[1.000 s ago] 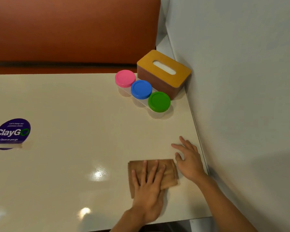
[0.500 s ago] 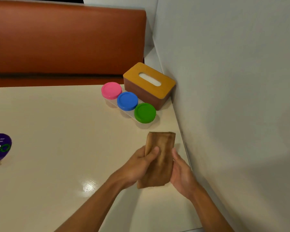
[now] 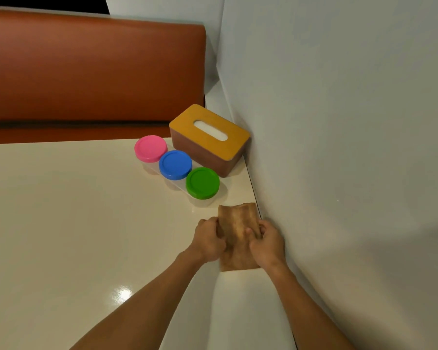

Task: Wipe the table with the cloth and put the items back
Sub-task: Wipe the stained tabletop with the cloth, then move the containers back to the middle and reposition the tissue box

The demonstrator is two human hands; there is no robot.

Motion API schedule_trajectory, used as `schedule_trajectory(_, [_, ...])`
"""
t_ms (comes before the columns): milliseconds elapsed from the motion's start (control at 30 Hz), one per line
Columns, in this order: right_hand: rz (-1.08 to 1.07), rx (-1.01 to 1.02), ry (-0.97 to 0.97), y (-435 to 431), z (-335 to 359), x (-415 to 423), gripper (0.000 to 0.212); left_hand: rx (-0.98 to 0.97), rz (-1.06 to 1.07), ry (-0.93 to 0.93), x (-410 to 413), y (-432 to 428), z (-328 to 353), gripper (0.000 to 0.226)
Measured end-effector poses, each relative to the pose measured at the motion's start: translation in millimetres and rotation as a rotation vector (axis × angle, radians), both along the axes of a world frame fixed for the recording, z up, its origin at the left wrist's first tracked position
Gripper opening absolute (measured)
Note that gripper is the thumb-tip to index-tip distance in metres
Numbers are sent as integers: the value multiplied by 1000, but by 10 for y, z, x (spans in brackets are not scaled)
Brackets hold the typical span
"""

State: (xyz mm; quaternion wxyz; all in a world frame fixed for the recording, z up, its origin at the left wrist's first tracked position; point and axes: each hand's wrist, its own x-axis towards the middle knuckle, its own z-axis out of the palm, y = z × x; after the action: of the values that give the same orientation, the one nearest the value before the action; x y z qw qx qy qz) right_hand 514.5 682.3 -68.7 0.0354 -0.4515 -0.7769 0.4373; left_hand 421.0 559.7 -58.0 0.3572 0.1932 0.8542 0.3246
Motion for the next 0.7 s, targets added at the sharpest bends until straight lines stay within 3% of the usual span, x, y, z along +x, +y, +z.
schedule_trajectory(67, [-10, 98, -23, -25, -20, 8, 29, -24, -46, 72, 19, 8, -83, 16])
schedule_trajectory(300, [106, 374, -269, 13, 6, 23, 36, 21, -85, 167, 9, 15, -113, 4])
schedule_trajectory(433, [112, 463, -294, -24, 84, 6, 45, 38, 2, 96, -100, -230, -129, 26])
schedule_trajectory(500, [114, 464, -192, -45, 165, -49, 37, 33, 53, 106, -240, -430, -79, 28])
schedule_trajectory(600, [94, 336, 58, -62, 287, -210, 19, 41, 175, 201, -569, -714, 117, 14])
schedule_trajectory(700, [86, 225, 237, -102, 388, -443, 17, 87, 285, 318, -1005, -887, 378, 7])
